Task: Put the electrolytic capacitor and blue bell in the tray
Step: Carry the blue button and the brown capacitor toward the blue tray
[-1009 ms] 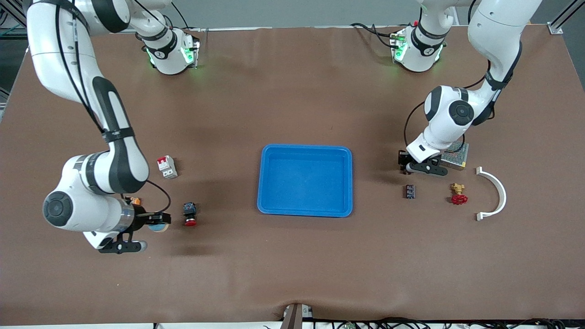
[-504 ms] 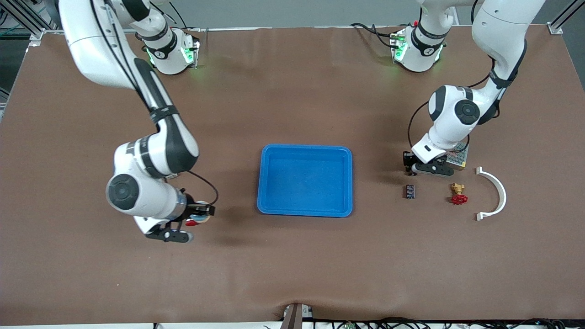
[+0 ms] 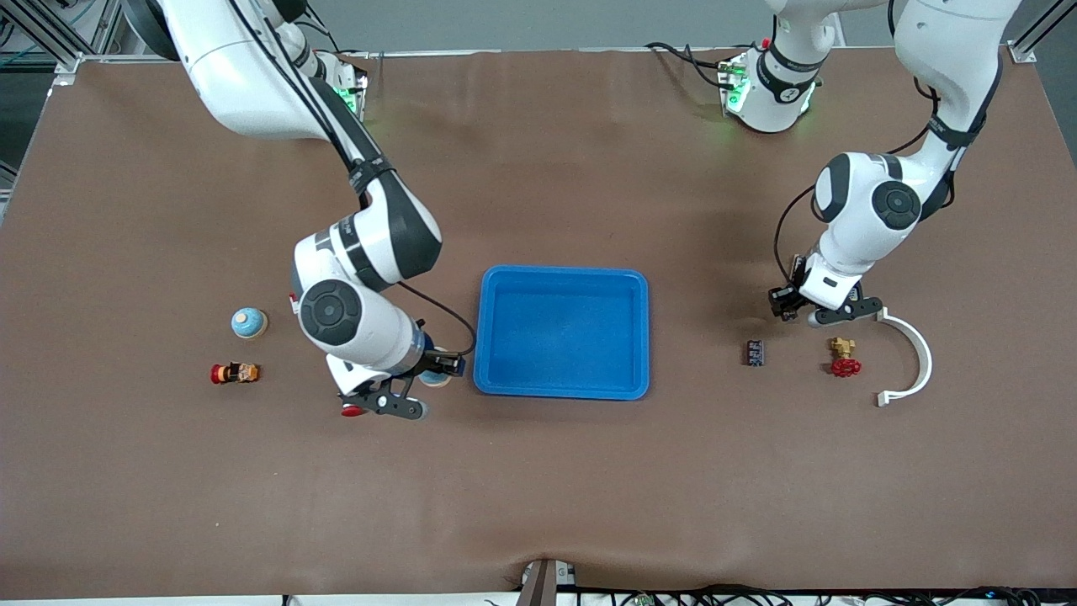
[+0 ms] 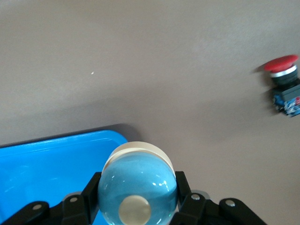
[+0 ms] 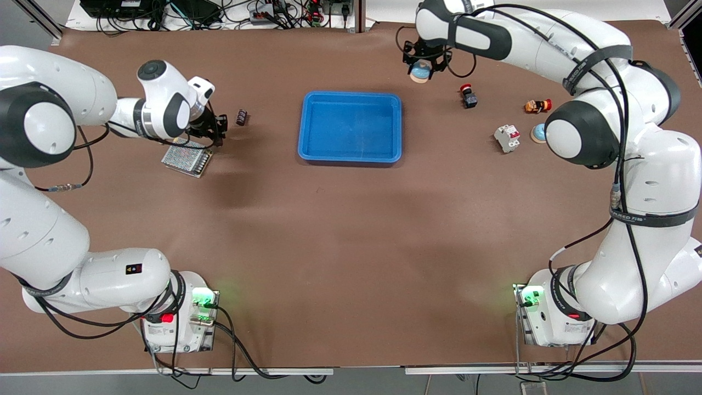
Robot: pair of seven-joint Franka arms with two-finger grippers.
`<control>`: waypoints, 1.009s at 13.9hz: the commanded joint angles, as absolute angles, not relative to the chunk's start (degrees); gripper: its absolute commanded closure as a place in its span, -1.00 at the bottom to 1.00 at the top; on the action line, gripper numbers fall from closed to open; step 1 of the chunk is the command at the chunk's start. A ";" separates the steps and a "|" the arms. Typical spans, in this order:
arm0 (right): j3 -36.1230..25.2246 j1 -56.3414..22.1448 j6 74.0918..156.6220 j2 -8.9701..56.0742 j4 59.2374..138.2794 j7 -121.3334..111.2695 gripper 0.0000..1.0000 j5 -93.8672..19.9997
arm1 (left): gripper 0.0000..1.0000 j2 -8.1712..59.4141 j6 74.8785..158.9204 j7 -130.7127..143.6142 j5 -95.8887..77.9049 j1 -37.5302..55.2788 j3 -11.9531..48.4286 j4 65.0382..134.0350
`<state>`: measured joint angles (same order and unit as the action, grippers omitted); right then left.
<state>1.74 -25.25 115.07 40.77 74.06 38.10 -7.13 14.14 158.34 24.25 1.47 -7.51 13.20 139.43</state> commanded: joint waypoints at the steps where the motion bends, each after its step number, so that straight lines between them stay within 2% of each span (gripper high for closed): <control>1: 1.23 -26.80 116.18 40.61 74.00 40.60 -0.03 -7.38 | 1.00 9.32 149.71 36.17 2.37 -7.56 15.81 136.78; 6: 1.23 -30.93 120.06 41.40 74.97 47.19 -0.03 -7.29 | 1.00 9.40 134.05 61.57 2.37 -7.29 22.84 125.70; 11: 1.23 -33.22 120.41 42.45 77.07 47.37 -0.03 -7.82 | 1.00 11.51 133.59 86.44 1.41 -6.86 27.59 120.59; 14: 1.23 -35.06 121.89 42.98 78.74 48.42 -0.03 -7.82 | 1.00 11.78 133.77 96.39 1.32 -5.02 27.95 119.18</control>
<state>1.73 -33.42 120.10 43.18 77.06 46.77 -7.15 10.90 134.80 90.81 1.45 -5.91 27.55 121.32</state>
